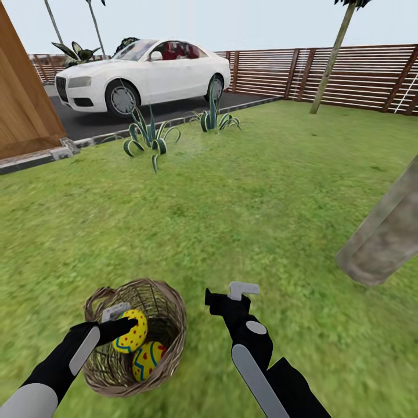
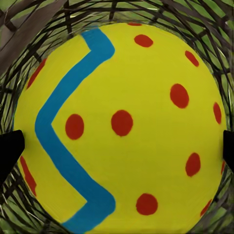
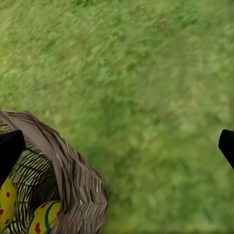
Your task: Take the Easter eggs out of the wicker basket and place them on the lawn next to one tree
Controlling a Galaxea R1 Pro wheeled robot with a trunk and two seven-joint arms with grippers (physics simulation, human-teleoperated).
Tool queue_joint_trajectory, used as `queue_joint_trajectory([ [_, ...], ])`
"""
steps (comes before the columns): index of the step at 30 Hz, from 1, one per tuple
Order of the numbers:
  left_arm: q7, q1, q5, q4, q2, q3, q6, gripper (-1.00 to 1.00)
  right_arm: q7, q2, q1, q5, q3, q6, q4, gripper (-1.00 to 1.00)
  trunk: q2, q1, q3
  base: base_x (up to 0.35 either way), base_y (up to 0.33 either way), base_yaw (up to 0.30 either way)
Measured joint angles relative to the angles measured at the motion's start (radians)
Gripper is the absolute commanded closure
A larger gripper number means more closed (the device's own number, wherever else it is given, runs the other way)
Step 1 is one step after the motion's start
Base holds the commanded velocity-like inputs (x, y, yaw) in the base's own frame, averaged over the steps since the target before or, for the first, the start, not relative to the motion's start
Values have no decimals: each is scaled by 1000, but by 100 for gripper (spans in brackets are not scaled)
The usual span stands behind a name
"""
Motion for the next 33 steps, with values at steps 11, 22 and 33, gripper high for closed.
queue_joint_trajectory([
  [11,20,-1,5,2,-4,1,95,100,0,-1,0,0,-3,0,0,-100,77,-42,34,0,0,0],
  [22,26,-1,4,3,-6,1,155,100,0,-1,0,-1,-6,0,0,-100,154,-84,69,0,0,0],
  [33,30,-1,2,4,-7,-1,152,100,0,1,0,-1,-5,1,0,-100,231,-127,103,0,0,0],
])
